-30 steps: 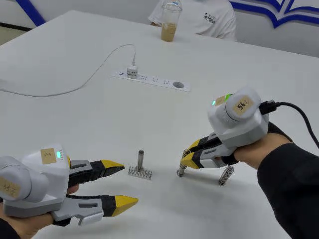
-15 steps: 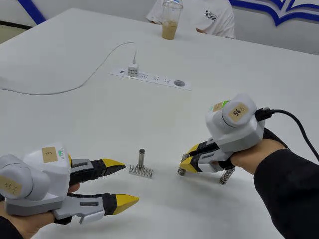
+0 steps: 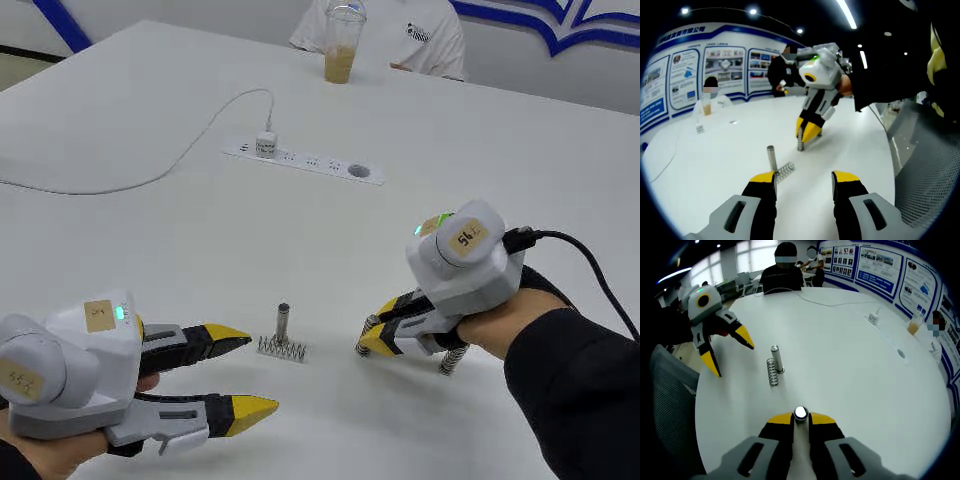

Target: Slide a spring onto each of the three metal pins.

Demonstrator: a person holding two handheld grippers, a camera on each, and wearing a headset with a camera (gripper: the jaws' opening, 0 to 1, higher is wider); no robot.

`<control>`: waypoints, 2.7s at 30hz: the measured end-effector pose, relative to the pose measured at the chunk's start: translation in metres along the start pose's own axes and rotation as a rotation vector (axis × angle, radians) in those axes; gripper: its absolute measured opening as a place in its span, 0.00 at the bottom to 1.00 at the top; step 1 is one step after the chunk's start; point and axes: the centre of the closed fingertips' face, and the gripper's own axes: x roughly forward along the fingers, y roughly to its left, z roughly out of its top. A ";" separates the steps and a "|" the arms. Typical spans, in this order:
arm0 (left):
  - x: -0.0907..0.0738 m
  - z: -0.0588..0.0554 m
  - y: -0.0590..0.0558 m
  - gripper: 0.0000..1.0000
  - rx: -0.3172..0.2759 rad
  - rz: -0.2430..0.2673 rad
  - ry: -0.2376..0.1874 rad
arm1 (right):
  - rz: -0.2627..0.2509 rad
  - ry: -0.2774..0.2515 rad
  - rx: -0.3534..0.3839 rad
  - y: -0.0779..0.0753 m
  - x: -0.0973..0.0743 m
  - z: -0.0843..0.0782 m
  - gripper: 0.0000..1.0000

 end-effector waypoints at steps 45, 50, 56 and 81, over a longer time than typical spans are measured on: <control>-0.003 0.003 0.000 0.44 0.003 0.009 -0.001 | 0.068 -0.038 -0.114 0.052 0.013 0.035 0.15; -0.004 0.003 0.001 0.44 0.002 0.012 0.002 | 0.071 -0.036 -0.130 0.051 0.024 0.039 0.15; -0.002 0.002 0.000 0.44 0.001 0.009 0.005 | 0.067 -0.037 -0.129 0.046 0.033 0.042 0.14; -0.004 -0.002 0.003 0.43 0.003 0.005 0.011 | 0.097 0.000 -0.128 0.054 0.054 0.034 0.12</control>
